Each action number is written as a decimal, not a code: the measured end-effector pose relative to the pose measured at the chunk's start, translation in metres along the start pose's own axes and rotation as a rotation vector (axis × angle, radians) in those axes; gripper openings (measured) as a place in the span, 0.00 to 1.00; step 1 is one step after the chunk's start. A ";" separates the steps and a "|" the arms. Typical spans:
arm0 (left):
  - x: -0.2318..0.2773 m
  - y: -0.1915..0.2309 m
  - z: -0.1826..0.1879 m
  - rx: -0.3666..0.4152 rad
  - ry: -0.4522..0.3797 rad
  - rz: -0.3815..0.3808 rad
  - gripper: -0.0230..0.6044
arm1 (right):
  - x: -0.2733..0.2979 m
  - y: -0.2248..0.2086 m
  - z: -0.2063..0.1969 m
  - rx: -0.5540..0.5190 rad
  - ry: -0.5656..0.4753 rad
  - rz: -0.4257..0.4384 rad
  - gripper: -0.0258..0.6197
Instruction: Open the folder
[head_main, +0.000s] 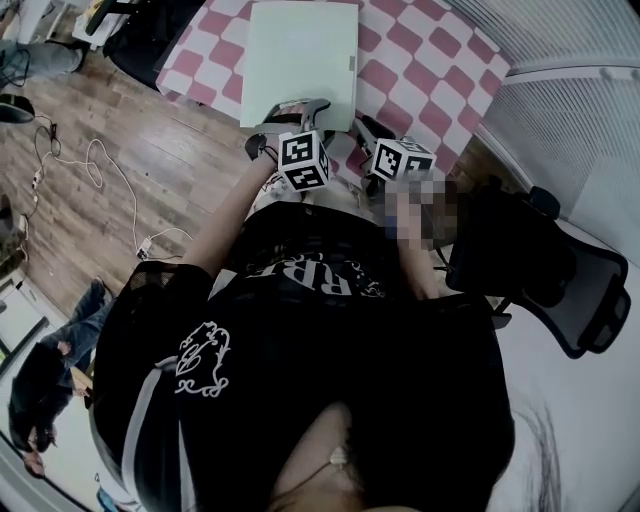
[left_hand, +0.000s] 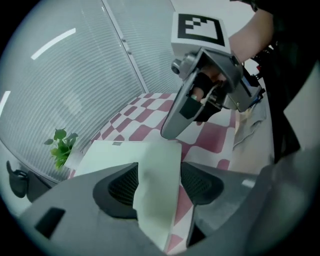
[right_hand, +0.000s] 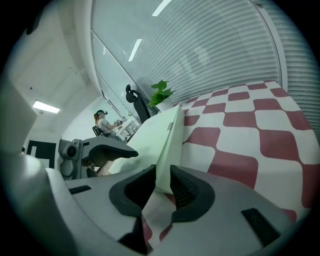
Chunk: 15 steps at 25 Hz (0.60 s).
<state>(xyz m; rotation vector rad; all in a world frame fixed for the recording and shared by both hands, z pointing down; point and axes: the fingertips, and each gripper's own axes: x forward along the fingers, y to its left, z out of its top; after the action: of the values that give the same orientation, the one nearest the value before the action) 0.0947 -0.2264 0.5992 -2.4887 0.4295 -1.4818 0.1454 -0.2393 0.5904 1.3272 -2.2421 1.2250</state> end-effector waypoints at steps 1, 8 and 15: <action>0.001 0.001 0.000 0.000 0.003 0.007 0.47 | 0.001 -0.001 -0.001 0.011 0.006 0.001 0.13; -0.001 -0.003 0.000 -0.056 -0.005 -0.011 0.37 | 0.008 -0.008 -0.010 0.052 0.037 0.005 0.13; -0.019 -0.004 0.010 -0.060 -0.050 0.013 0.16 | 0.007 -0.006 -0.008 0.014 0.027 0.005 0.13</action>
<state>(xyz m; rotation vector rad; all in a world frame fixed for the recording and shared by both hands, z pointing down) 0.0958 -0.2153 0.5804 -2.5574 0.4874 -1.4190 0.1446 -0.2384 0.6027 1.3022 -2.2237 1.2552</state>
